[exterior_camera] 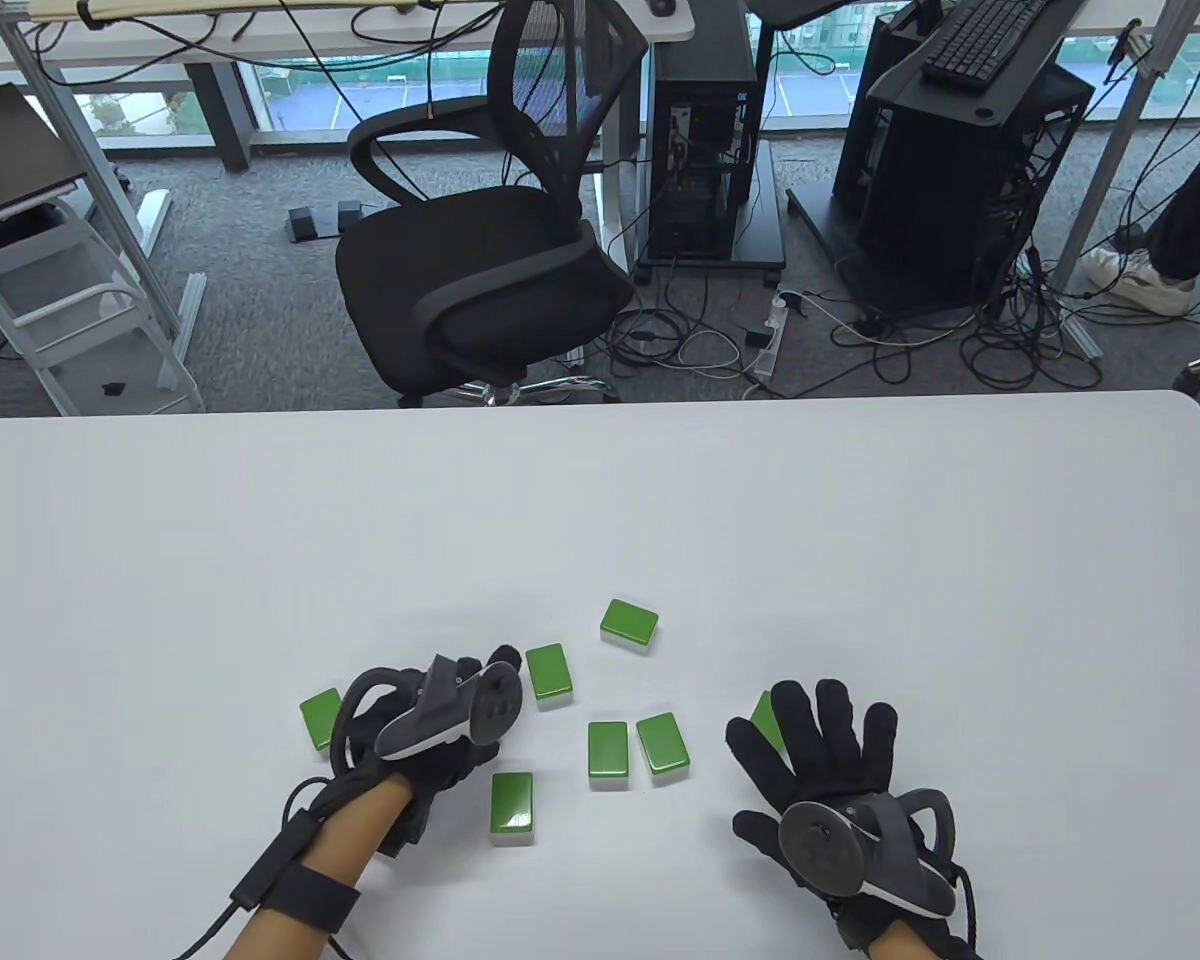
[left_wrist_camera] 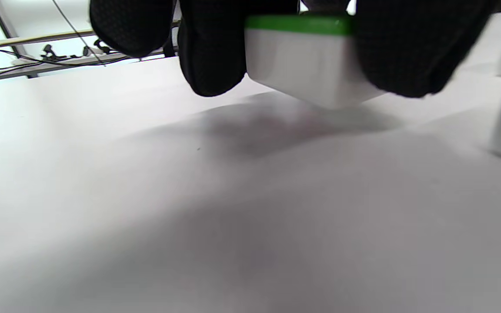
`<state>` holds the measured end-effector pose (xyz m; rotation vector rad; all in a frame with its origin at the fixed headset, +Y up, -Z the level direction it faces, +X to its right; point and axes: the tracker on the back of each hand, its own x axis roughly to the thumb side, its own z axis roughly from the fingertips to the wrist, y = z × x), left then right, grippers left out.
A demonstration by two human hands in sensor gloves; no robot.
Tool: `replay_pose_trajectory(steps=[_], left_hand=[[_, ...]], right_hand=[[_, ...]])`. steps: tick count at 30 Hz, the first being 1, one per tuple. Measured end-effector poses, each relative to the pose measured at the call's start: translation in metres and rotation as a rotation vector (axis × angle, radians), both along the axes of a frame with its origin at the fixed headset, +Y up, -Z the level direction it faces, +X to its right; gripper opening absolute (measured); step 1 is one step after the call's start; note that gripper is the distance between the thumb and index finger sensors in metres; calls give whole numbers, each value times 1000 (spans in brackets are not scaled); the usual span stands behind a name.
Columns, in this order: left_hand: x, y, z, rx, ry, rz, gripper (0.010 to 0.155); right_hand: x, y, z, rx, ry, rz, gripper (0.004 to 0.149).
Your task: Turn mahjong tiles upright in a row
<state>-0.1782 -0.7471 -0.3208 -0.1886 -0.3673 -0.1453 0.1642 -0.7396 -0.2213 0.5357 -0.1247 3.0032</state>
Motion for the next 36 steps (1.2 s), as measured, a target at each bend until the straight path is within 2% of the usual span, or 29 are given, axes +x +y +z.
replay_pose_trajectory(steps=[4, 8, 12, 27, 36], left_hand=[[-13, 3, 24, -67, -164, 17, 88], [-16, -3, 45, -48, -229, -26, 89], [-14, -8, 56, -49, -257, -42, 90], [-3, -12, 58, -28, -272, -38, 88], [-1, -2, 51, -140, -247, -39, 94]], right_hand=[[0, 0, 0, -7, -5, 3, 82], [-2, -2, 0, -20, -7, 9, 82], [-4, -3, 0, -27, -6, 14, 82], [-4, -3, -1, -36, -6, 19, 82], [-4, -2, -1, -39, -6, 10, 82]])
